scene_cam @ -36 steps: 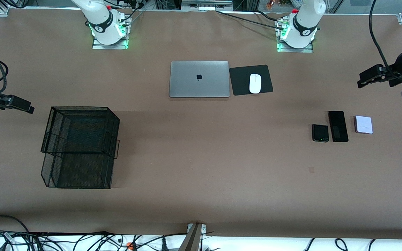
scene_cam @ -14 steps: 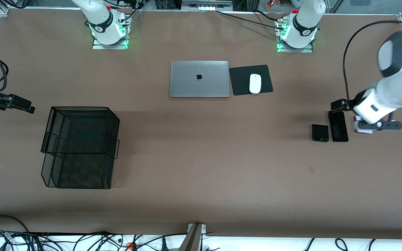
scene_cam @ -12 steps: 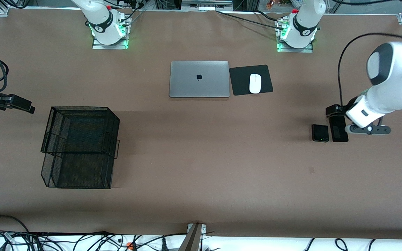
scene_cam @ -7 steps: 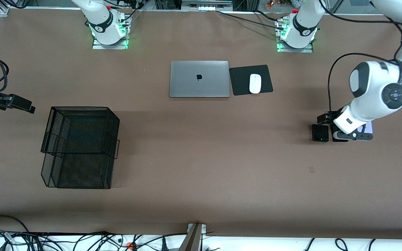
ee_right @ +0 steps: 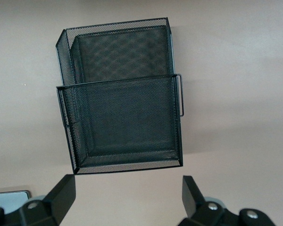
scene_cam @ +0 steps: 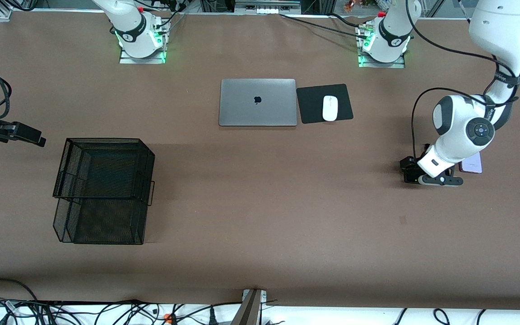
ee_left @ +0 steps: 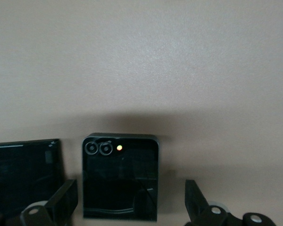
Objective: Place phones with both arms
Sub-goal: 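Reach down and grasp the small black flip phone with the left gripper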
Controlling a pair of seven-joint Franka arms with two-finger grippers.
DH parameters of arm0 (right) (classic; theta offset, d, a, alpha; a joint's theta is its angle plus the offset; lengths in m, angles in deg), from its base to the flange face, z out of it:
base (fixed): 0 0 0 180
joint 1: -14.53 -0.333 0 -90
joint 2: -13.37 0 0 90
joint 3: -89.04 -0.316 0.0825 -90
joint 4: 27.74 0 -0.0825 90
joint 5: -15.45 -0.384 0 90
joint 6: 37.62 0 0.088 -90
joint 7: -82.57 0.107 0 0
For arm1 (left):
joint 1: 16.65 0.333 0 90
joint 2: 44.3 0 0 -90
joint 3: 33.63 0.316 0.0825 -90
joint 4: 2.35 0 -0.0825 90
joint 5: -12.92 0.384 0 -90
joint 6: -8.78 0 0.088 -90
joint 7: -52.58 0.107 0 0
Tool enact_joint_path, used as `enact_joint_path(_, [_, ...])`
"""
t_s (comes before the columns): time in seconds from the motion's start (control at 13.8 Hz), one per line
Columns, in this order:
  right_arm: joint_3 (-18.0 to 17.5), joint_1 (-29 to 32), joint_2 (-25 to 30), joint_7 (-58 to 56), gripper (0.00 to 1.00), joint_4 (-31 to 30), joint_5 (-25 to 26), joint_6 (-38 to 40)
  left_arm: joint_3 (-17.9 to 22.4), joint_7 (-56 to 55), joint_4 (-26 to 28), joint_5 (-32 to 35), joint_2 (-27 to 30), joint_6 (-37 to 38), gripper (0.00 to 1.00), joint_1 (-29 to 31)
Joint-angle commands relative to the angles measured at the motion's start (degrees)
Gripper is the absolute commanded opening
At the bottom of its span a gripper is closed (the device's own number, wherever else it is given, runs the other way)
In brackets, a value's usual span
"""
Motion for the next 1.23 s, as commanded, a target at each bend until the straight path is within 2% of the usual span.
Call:
enact_joint_path(0.0, [0.02,0.03,0.19,-0.6,1.0,0.23,-0.9,0.26,-0.08,0.88,-0.38,2.14,-0.97,-0.81,1.0,0.31])
enact_joint_path(0.15, [0.02,0.03,0.19,-0.6,1.0,0.23,-0.9,0.35,0.01,0.97,-0.47,4.96,-2.47,-3.16,1.0,0.83])
enact_joint_path(0.8, [0.02,-0.5,-0.69,0.19,1.0,0.23,-0.55,0.08,0.19,0.97,-0.73,5.05,-5.81,-7.75,1.0,1.19])
enact_joint_path(0.87, [0.02,-0.41,-0.69,0.28,1.0,0.23,-0.55,0.0,0.1,0.97,-0.91,5.05,-6.42,-7.84,0.98,1.71])
enact_joint_path(1.02, [0.02,-0.41,-0.69,0.28,1.0,0.23,-0.63,-0.35,0.1,0.97,-1.0,4.97,-6.69,-8.01,0.9,1.89])
enact_joint_path(1.09, [0.02,-0.5,-0.69,0.28,1.0,0.23,-0.63,-0.44,0.1,0.88,-1.0,4.97,-6.69,-8.36,0.77,1.98])
enact_joint_path(1.16, [0.02,-0.5,-0.69,0.28,1.0,0.23,-0.63,-0.36,0.1,0.79,-1.0,4.97,-6.69,-8.37,0.45,2.24])
